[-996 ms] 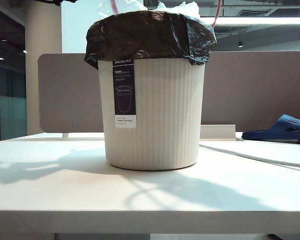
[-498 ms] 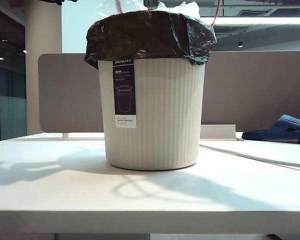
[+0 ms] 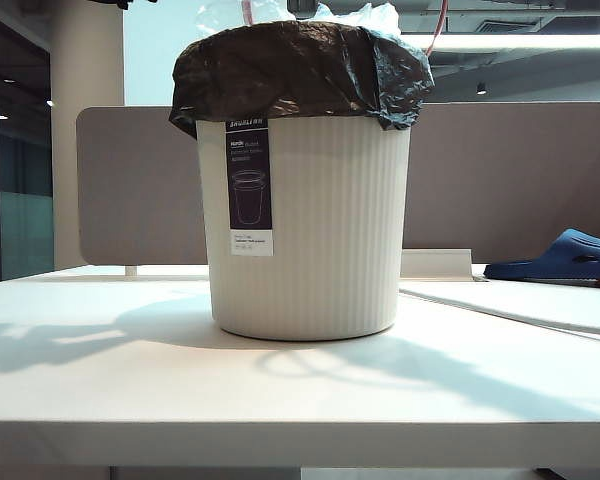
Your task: Open the ring lid of the trash can, pull out the black garbage bag inside, and place it on the table.
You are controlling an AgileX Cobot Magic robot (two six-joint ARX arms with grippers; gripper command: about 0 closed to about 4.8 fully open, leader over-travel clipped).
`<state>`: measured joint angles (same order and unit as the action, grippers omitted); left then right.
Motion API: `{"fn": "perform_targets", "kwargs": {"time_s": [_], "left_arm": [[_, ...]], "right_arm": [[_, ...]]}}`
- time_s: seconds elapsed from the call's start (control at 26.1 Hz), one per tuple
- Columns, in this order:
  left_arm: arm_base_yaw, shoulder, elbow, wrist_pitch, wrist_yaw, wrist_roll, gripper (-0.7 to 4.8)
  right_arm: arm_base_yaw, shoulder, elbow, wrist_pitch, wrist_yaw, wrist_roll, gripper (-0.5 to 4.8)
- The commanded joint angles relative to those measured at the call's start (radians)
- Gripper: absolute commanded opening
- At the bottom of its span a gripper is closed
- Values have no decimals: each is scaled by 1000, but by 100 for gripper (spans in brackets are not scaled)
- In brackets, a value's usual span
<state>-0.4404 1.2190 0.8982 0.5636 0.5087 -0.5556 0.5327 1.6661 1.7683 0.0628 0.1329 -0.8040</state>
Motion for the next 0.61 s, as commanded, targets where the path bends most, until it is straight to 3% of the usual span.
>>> {"fn": "perform_targets", "kwargs": {"time_s": [0.04,0.61], "left_arm": [[-1,-4,5,11,16,-2,341],[-1,-4,5,10,55,-2,341]], "right_arm": [[-29,-6,10,25,-23,61,-1],[-87,52,123,16,-35,76,-1]]}}
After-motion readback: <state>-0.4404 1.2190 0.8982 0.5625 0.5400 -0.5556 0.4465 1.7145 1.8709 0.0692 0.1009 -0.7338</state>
